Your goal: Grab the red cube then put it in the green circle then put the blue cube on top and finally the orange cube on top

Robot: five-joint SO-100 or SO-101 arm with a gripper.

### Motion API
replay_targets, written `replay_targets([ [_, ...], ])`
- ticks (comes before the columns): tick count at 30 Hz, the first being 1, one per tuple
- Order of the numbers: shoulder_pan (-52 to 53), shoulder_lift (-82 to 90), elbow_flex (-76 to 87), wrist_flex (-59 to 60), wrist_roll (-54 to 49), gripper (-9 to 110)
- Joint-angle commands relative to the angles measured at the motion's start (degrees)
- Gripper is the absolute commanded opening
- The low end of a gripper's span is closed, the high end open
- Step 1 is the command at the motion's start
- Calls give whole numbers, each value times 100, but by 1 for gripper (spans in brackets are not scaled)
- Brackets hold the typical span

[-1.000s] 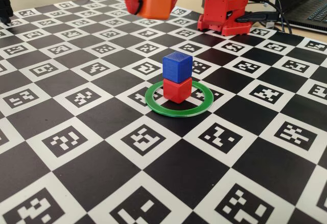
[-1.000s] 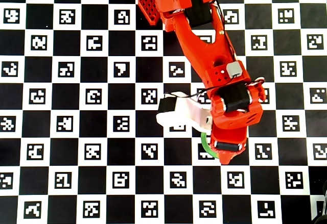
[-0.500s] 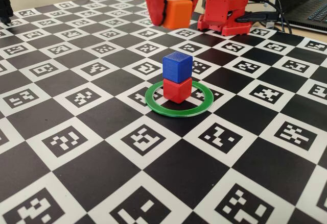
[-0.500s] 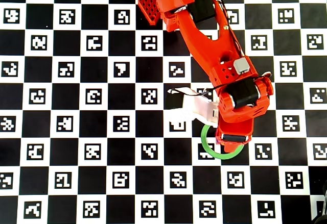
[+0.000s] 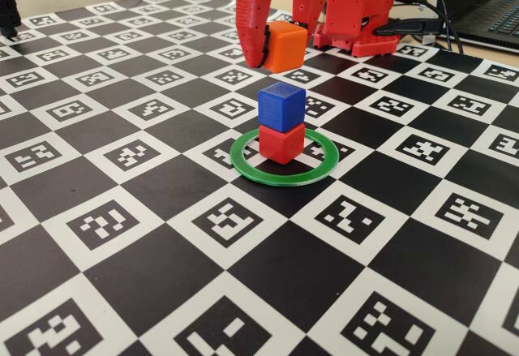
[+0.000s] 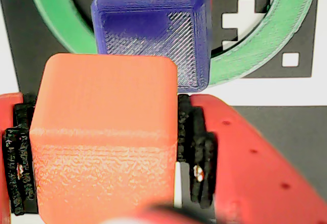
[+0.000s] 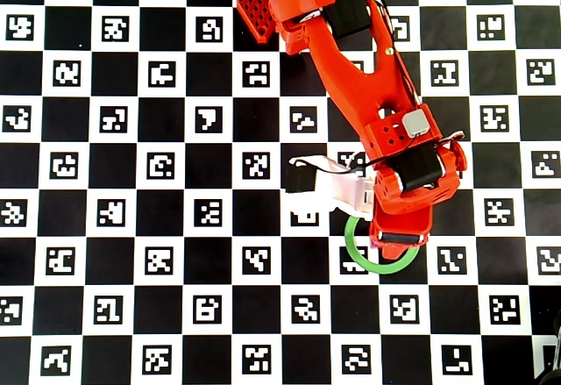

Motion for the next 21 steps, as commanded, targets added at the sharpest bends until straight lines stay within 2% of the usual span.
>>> replay_targets([
  [1,-114,738,-35,-79,-123,10],
  [21,-88,668,264,-255,-536,9],
])
